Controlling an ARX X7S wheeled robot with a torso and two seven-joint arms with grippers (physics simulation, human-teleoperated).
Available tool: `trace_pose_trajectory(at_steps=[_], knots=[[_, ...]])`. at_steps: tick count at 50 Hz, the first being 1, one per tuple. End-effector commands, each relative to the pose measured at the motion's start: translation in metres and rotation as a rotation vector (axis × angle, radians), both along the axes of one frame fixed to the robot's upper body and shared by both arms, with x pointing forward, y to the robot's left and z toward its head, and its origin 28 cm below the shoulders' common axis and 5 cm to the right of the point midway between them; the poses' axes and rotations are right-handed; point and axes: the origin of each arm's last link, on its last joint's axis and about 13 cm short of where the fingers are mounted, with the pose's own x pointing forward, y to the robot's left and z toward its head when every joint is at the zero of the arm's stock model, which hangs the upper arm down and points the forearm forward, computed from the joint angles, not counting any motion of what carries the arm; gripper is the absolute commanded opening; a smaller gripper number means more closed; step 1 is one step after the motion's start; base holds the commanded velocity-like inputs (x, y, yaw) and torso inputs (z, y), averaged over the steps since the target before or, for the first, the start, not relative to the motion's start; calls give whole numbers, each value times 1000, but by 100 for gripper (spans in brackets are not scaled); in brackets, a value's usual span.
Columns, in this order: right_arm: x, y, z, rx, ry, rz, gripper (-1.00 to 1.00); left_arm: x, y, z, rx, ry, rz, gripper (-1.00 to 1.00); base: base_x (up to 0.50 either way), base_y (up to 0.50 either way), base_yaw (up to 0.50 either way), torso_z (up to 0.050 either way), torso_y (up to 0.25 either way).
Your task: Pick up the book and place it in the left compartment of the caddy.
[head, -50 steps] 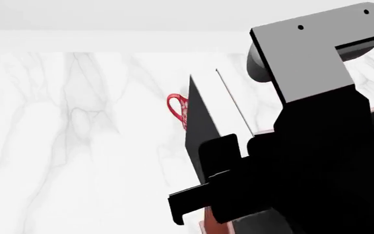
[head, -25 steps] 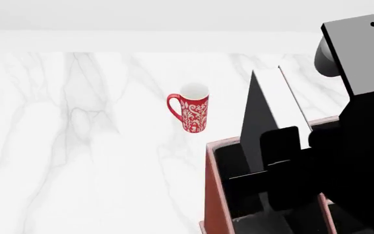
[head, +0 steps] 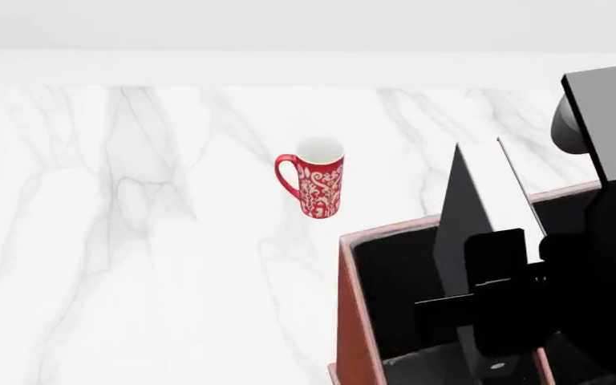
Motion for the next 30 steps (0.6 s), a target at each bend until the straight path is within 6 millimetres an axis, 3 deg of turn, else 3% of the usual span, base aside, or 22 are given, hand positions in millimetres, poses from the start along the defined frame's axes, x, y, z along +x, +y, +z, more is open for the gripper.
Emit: trace_pose_trajectory(at_steps=[1, 30], knots=[[4, -3, -3, 5, -10, -10, -100, 0, 0, 0, 2, 1, -1, 100, 0, 0, 0, 0, 0], [26, -2, -25, -12, 47, -7, -100, 0, -1, -1, 7, 2, -2, 100, 0, 0, 0, 0, 1]])
